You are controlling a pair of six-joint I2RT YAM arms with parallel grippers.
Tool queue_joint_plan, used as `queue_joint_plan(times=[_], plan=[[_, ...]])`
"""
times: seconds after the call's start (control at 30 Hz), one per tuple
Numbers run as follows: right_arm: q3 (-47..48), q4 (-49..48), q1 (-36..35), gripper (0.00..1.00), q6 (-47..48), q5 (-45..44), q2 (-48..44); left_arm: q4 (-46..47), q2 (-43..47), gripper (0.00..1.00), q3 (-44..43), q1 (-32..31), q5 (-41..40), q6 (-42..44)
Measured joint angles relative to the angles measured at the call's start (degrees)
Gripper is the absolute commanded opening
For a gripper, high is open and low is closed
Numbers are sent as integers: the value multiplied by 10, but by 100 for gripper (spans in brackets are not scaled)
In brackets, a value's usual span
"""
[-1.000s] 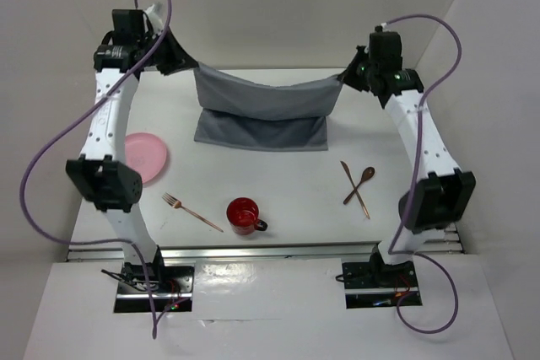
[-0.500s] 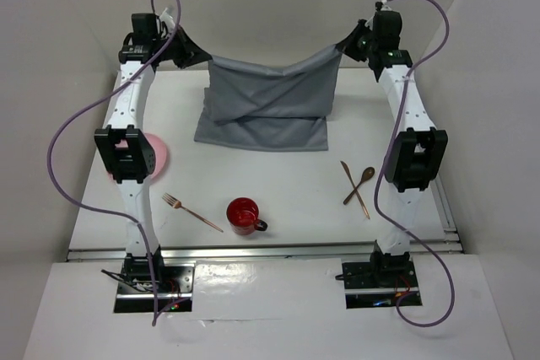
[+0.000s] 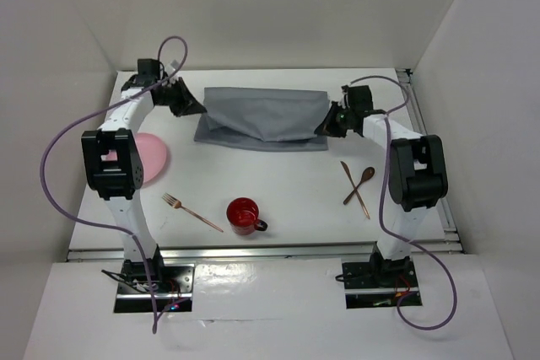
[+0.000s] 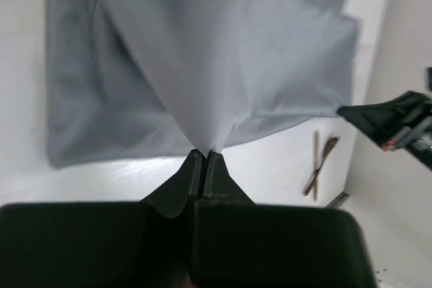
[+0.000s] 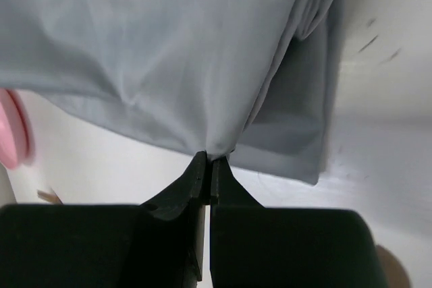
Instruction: Set the dinner table for one person
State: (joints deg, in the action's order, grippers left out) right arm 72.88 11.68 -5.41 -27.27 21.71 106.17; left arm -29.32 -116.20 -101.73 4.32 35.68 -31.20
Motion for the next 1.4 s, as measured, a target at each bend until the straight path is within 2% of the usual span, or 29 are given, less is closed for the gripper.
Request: queue_joint_plan(times=[0.13,0.23,0.33,0.5,0.63,0.83,0.87,0.9,0.93,1.03,1.13,1.17,1.3,1.4], plan=[[-38,-3,-27,0,4,0,-1,-3,2,0,89,3,-18,15],[-47,-3,-33,0,4,0,-1,-13,2,0,118,8,-30,24],[-43,-1,-33,0,3,0,-1,-24,1,0,105,9,-41,26],[3,13,-33,0,5,0,3,-51,-17,0,27,12,-76,28],[14,12,-33,0,10,-2,2,-63,-19,0,27,13,-113,27],[-20,19,-33,0,12,-6,2,-81,-58,0,31,15,-134,27],[-23,21,-33,0,12,-7,2,-82,-68,2,32,15,-134,27],[-25,21,-33,0,12,-9,2,-83,-75,12,33,15,-134,28],[-26,21,-33,0,12,-12,2,-84,-82,26,35,15,-135,28],[-26,21,-33,0,12,-15,2,-95,-87,45,40,15,-140,30],[-26,21,-33,0,11,-19,2,-97,-87,50,40,15,-144,29],[-26,21,-33,0,9,-21,2,-96,-87,56,43,15,-144,28],[-26,21,-33,0,1,-27,2,-94,-87,66,62,15,-147,27],[-26,21,-33,0,-3,-31,-2,-92,-87,66,63,15,-143,26]])
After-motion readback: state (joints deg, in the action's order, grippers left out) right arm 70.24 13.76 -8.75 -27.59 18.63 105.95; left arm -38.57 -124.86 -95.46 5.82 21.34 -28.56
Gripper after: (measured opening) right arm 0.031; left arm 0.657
